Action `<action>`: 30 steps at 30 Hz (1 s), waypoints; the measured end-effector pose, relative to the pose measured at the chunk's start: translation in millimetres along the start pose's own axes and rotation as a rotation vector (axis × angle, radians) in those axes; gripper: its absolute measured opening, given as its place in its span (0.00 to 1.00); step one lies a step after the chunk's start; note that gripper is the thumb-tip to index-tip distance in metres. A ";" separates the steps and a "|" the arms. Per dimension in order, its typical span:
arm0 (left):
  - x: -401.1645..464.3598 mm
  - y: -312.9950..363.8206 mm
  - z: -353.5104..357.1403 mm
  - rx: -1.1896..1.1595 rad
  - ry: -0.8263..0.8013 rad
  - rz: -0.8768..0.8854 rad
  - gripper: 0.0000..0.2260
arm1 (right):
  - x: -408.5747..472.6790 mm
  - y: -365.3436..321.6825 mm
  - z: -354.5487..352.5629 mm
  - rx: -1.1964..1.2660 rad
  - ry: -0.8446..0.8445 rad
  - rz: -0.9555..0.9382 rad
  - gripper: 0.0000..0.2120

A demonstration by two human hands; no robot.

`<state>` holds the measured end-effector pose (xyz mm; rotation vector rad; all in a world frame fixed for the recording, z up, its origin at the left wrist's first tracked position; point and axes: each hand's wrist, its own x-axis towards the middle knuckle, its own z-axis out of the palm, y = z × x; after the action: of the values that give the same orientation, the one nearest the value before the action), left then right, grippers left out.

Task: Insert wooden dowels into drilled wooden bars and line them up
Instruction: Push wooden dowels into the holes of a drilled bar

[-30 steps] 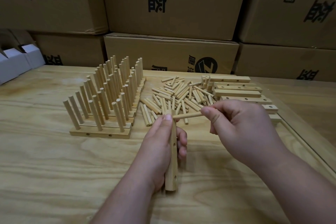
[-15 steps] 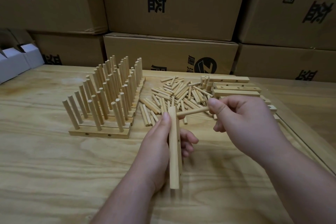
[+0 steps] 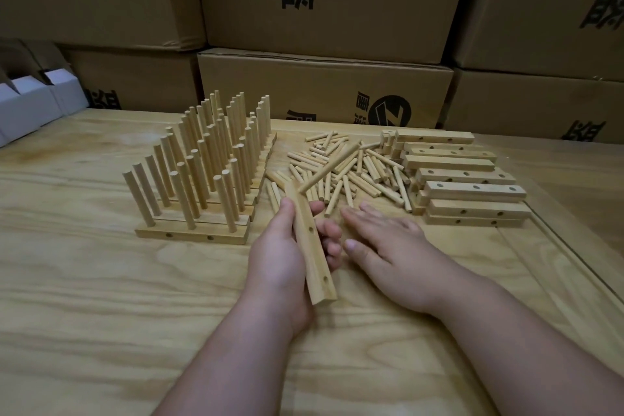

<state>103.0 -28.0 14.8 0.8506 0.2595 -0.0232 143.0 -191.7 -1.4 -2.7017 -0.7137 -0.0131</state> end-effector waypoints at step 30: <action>-2.2 -1.8 4.1 0.050 0.000 0.031 0.24 | -26.7 -28.2 -32.3 0.256 0.346 -0.230 0.13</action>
<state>101.6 -32.4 16.5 0.9038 0.2468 -0.0008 108.6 -192.3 35.6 -2.2812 -0.8463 -0.4061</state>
